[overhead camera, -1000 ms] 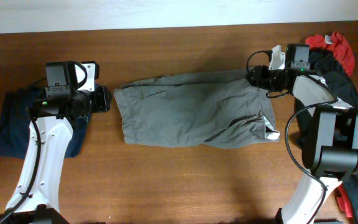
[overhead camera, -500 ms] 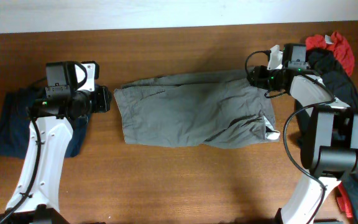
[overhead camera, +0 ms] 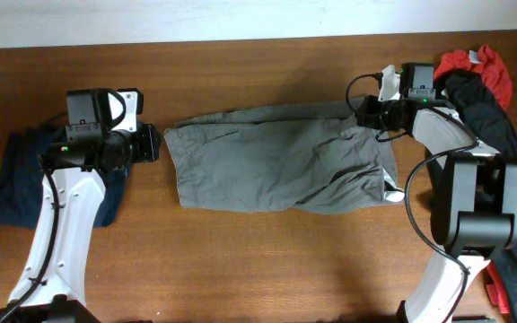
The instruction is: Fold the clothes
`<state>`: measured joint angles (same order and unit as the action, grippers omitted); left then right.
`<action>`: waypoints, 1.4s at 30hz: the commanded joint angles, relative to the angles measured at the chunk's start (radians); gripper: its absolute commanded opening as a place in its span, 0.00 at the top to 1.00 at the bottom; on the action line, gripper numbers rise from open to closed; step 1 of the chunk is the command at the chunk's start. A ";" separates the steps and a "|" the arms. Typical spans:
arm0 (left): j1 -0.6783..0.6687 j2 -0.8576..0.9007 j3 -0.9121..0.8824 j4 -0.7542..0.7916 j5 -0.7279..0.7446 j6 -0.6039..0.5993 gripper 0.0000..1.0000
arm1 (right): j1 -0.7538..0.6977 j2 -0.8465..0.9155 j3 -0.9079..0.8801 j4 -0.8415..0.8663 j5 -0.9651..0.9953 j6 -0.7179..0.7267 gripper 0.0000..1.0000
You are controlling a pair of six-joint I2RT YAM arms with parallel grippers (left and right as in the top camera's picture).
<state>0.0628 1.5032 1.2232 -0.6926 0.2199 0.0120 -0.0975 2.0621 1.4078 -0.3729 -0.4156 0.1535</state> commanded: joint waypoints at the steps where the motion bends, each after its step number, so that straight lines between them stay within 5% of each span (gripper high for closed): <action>1: 0.001 -0.013 0.014 -0.001 -0.007 0.019 0.53 | -0.003 -0.138 0.020 -0.016 -0.042 -0.008 0.96; 6: 0.001 -0.013 0.014 -0.001 -0.007 0.019 0.53 | -0.003 -0.295 0.020 -0.020 -0.072 -0.040 0.96; 11: 0.001 -0.013 0.014 0.000 -0.007 0.020 0.53 | -0.003 -0.371 0.020 -0.012 0.117 -0.045 0.96; 24: 0.001 -0.013 0.014 -0.004 -0.007 0.020 0.53 | -0.003 -0.126 0.019 -0.007 0.241 -0.010 0.95; 26: 0.001 -0.013 0.014 -0.004 -0.007 0.020 0.52 | -0.003 -0.119 0.019 -0.004 0.238 -0.012 0.80; 29: 0.001 -0.013 0.014 -0.002 -0.007 0.019 0.53 | -0.002 -0.121 0.019 -0.005 0.237 -0.019 0.39; 30: 0.001 -0.013 0.014 -0.001 -0.007 0.019 0.53 | -0.002 -0.124 0.019 -0.005 0.236 -0.019 0.35; 39: -0.026 0.010 0.014 0.003 0.074 0.071 0.53 | -0.049 -0.256 0.043 -0.118 0.022 0.024 0.42; 42: -0.040 0.061 0.014 0.031 0.135 0.073 0.44 | -0.053 -0.308 0.044 -0.169 -0.048 0.022 0.38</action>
<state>0.0395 1.5135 1.2232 -0.6811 0.2657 0.0494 -0.1425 1.8427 1.4239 -0.5224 -0.3489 0.1581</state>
